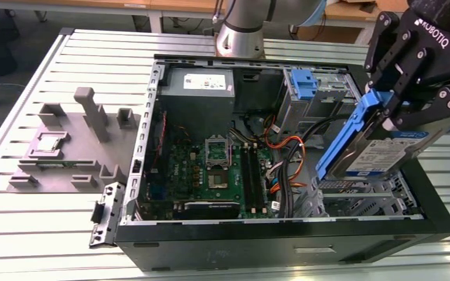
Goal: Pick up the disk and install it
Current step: 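Insert the disk into the insertion slot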
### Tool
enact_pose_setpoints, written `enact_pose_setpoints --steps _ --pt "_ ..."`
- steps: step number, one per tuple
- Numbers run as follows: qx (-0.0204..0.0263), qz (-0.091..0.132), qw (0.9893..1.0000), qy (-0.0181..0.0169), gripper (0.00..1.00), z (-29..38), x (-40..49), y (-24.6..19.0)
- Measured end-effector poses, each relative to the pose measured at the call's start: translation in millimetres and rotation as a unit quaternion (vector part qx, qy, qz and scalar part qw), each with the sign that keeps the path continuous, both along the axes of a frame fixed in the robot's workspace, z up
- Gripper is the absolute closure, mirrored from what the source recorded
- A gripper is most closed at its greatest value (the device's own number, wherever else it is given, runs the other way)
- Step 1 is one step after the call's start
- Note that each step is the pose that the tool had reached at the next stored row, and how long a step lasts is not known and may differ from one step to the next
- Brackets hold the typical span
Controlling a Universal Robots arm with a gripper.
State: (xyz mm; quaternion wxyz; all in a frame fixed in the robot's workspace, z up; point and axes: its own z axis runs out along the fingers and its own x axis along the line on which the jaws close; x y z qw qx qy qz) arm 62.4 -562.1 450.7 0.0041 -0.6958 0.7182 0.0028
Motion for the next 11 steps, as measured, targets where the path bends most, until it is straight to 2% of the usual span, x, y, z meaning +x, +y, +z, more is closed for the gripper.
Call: enact_pose_setpoints --steps 11 --pt "0.0 0.0 1.0 0.0 0.64 -8.4 5.9 -3.3"
